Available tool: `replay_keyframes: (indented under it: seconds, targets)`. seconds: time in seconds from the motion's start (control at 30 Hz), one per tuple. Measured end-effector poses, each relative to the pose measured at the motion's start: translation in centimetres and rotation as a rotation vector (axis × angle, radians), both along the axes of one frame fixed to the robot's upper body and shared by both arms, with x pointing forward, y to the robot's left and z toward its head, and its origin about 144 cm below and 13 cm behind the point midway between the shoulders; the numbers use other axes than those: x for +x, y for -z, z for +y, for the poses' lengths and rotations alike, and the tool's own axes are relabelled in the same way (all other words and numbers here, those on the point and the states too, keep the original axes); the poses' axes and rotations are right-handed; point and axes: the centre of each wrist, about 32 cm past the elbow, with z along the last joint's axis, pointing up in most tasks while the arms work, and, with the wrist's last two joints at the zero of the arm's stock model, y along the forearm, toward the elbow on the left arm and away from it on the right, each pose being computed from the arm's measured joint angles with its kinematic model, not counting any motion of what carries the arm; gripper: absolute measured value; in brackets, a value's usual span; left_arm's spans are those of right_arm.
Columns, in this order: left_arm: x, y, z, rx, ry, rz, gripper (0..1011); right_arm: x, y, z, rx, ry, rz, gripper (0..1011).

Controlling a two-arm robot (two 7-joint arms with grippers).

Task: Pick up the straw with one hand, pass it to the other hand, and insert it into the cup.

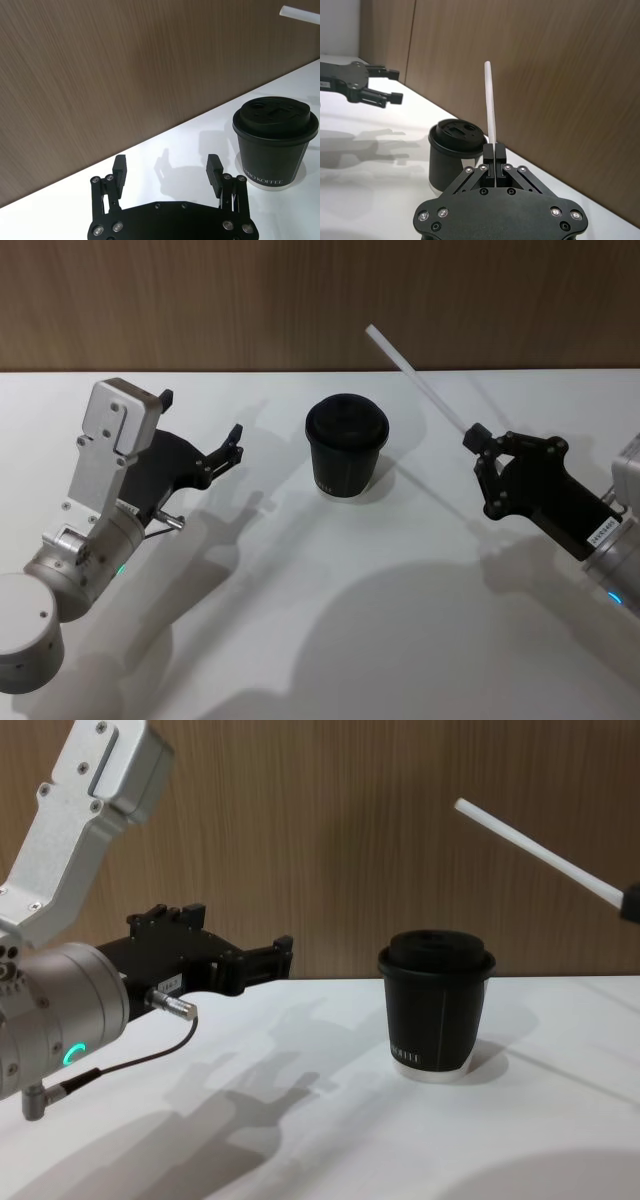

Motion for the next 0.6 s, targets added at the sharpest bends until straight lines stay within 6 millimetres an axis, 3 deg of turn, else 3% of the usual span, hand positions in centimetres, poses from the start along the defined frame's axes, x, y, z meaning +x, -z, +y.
replay_keyframes:
  seconds: [0.6]
  targets:
    - [0.0,0.0,0.0,0.000,0.000,0.000,1003,0.7,-1.2,2.0,0.021,-0.116,-0.053,18]
